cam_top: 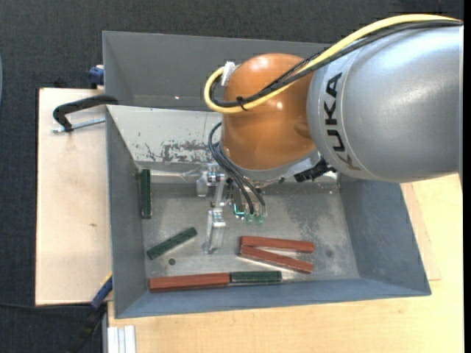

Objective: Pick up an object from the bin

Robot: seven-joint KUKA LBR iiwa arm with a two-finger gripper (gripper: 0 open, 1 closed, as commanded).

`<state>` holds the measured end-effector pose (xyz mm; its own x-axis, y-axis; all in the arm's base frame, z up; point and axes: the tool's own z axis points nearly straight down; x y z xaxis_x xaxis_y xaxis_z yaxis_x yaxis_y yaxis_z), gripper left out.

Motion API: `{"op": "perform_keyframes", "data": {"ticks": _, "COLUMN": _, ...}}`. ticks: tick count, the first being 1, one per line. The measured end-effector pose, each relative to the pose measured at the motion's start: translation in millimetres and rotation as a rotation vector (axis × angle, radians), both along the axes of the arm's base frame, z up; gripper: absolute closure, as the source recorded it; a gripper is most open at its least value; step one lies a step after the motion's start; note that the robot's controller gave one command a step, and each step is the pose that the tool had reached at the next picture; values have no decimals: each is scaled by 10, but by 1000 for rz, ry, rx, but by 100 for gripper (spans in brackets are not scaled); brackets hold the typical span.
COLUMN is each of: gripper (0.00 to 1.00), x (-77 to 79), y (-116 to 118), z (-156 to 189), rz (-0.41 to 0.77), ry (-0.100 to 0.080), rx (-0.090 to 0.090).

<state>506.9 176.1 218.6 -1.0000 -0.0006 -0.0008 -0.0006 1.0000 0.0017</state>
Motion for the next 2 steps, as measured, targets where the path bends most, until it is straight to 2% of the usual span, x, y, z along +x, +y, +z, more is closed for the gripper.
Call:
{"op": "perform_keyframes", "data": {"ticks": 1, "gripper": 0, "x": 134, "y": 48, "z": -477, "rz": 74, "ry": -5, "rx": 0}}
{"op": "perform_keyframes", "data": {"ticks": 2, "gripper": 100, "x": 133, "y": 2, "z": -1479, "rz": -59, "ry": 1, "rx": 0}}
